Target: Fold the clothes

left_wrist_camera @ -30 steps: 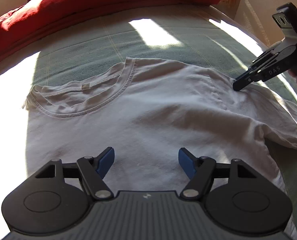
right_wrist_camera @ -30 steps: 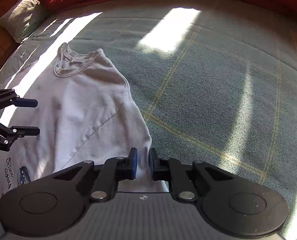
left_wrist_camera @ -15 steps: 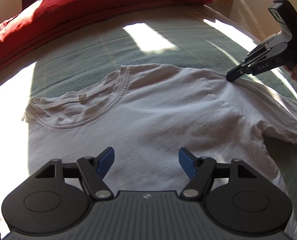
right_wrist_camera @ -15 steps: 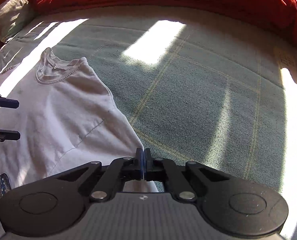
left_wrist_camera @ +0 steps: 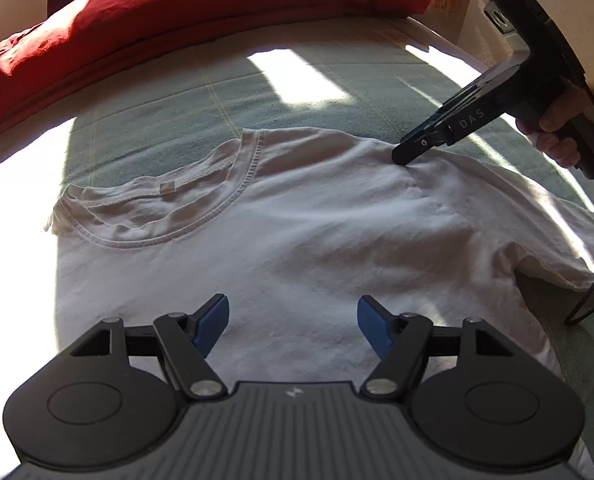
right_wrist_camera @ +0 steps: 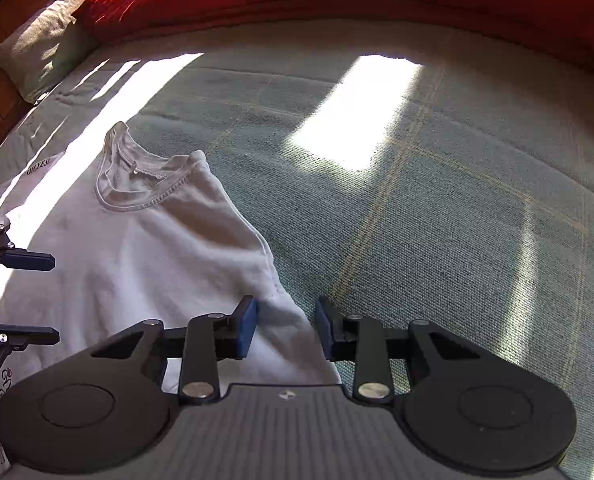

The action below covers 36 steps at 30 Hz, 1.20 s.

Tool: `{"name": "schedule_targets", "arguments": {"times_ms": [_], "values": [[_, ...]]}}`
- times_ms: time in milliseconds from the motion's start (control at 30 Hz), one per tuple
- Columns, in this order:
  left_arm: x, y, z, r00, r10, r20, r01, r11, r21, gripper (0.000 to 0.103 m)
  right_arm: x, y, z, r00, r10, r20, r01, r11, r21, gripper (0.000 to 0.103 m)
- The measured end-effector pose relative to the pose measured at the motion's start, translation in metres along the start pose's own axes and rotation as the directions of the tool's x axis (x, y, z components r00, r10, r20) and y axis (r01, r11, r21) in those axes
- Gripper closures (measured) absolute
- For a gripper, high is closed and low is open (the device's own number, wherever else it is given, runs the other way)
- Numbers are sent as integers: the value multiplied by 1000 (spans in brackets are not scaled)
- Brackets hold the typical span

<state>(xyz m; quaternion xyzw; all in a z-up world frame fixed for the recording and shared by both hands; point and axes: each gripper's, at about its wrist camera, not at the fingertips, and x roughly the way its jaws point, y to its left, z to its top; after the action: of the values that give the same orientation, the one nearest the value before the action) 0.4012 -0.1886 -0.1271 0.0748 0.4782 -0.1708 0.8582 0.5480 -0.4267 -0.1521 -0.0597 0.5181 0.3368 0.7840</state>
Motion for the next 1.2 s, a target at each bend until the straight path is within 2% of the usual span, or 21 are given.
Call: {"name": "schedule_targets", "arguments": {"times_ms": [33, 100, 233, 300, 367, 400, 500, 567, 667, 767, 833, 967, 1100, 1200], "values": [[0, 0, -1, 1000, 0, 2, 0, 1000, 0, 32, 4, 4, 1, 1000, -3, -13, 3, 1000, -26, 94], [-1, 1, -1, 1000, -1, 7, 1, 1000, -3, 32, 3, 15, 2, 998, -63, 1, 63, 994, -92, 95], [2, 2, -2, 1000, 2, 1, -2, 1000, -8, 32, 11, 15, 5, 994, -109, -6, 108, 991, -84, 94], [0, 0, -1, 1000, -5, 6, 5, 1000, -1, 32, 9, 17, 6, 993, -120, -7, 119, 989, -84, 90], [-3, -2, -1, 1000, -13, 11, 13, 1000, 13, 32, -5, 19, 4, 990, -138, 27, 139, 990, -37, 81], [-5, -4, -1, 1000, -20, 13, 20, 1000, 22, 32, -14, 19, 2, 988, -145, 48, 146, 989, -8, 81], [-8, -11, -4, 999, -45, -2, 45, 998, 41, 32, -40, 27, -11, 988, -113, 101, 106, 992, 72, 81], [-9, -20, -7, 998, -63, -15, 64, 996, 67, 32, -48, 38, -26, 993, -52, 103, 41, 994, 106, 81], [-11, -32, -10, 995, -90, -30, 93, 991, 99, 32, -52, 58, -53, 996, -36, 83, 25, 991, 129, 81], [-13, -43, -13, 992, -122, -43, 127, 984, 128, 32, -63, 68, -88, 996, -56, 69, 43, 983, 181, 79], [-14, -50, -13, 990, -131, -51, 137, 978, 154, 32, -76, 64, -112, 994, -86, 67, 70, 973, 219, 78], [-13, -64, -11, 987, -144, -69, 156, 966, 208, 32, -107, 36, -149, 982, -188, 32, 174, 952, 252, 67], [-8, -76, -7, 985, -155, -81, 170, 956, 239, 32, -133, -10, -181, 959, -282, -10, 274, 922, 273, 57], [-3, -85, -3, 983, -159, -90, 177, 949, 261, 32, -137, -44, -202, 949, -310, -59, 315, 915, 254, 57]]}}
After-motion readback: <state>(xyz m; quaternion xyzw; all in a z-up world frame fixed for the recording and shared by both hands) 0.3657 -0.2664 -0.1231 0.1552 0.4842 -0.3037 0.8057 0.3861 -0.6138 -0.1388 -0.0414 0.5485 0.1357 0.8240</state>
